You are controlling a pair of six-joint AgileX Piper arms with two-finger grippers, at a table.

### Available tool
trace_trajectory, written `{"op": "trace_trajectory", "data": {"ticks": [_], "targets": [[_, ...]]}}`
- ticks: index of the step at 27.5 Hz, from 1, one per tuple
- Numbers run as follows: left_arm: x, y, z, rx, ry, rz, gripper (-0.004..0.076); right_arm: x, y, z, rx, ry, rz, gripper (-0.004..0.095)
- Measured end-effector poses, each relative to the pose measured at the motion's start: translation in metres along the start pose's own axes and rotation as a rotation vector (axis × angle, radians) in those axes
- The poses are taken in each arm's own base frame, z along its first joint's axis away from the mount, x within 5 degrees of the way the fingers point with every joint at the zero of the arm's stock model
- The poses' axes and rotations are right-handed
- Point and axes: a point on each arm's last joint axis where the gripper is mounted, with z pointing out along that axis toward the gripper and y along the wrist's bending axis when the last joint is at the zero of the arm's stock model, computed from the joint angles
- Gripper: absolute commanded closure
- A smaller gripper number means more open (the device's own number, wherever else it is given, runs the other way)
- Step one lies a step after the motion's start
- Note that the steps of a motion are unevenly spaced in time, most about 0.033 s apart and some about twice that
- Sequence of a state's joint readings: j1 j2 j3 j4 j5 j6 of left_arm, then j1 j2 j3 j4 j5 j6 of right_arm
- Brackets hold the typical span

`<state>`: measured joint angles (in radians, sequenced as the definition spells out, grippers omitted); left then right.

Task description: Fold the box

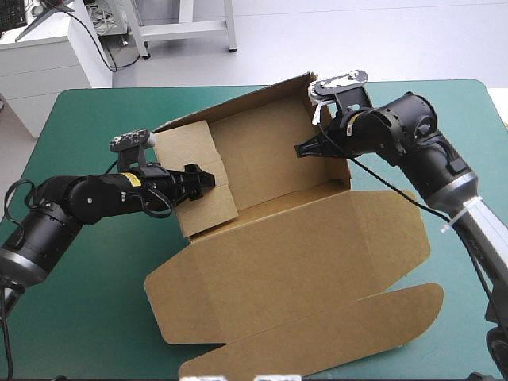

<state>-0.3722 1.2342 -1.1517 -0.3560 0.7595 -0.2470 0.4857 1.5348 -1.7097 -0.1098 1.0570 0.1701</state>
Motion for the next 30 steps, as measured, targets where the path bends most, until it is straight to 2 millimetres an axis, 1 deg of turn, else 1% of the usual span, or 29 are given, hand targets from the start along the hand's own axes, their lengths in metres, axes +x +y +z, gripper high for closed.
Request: {"op": "trace_trajectory", "data": {"ticks": [3, 5, 6, 9, 11, 16, 19, 22, 24, 26, 30], "targets": [[0.004, -0.004, 0.005, -0.057, -0.010, -0.005, 0.0251, -0.001, 0.000, 0.000, -0.003, -0.015, 0.006, 0.0907], [0.003, -0.003, 0.007, -0.070, -0.017, -0.014, 0.0360, -0.002, 0.001, 0.000, -0.004, -0.019, 0.009, 0.0907], [0.002, -0.002, 0.008, -0.074, -0.024, -0.013, 0.0437, -0.002, 0.001, 0.000, -0.003, -0.021, 0.010, 0.0907], [-0.001, -0.001, 0.012, -0.080, -0.052, -0.008, 0.0712, -0.002, -0.001, 0.000, 0.015, -0.026, 0.001, 0.0907], [-0.004, -0.001, 0.013, -0.083, -0.075, 0.005, 0.0730, -0.002, -0.003, -0.001, 0.027, -0.028, -0.003, 0.0907], [-0.006, 0.005, 0.017, -0.126, -0.083, 0.036, 0.0733, -0.002, -0.002, -0.005, 0.014, -0.031, 0.005, 0.0907], [-0.008, 0.006, 0.020, -0.166, -0.035, 0.046, 0.0732, 0.001, -0.002, -0.005, 0.008, 0.004, 0.030, 0.0907], [-0.017, 0.002, 0.025, -0.211, 0.024, 0.066, 0.0732, 0.006, -0.002, -0.003, 0.015, 0.061, 0.076, 0.0907], [-0.022, -0.001, 0.033, -0.235, 0.072, 0.086, 0.0732, 0.009, -0.002, 0.002, 0.029, 0.107, 0.096, 0.0907], [-0.028, -0.002, 0.045, -0.257, 0.131, 0.108, 0.0732, 0.012, -0.003, 0.010, 0.050, 0.150, 0.107, 0.0908], [-0.035, 0.000, 0.074, -0.299, 0.236, 0.119, 0.0732, 0.016, -0.004, 0.033, 0.091, 0.224, 0.114, 0.0908]]}}
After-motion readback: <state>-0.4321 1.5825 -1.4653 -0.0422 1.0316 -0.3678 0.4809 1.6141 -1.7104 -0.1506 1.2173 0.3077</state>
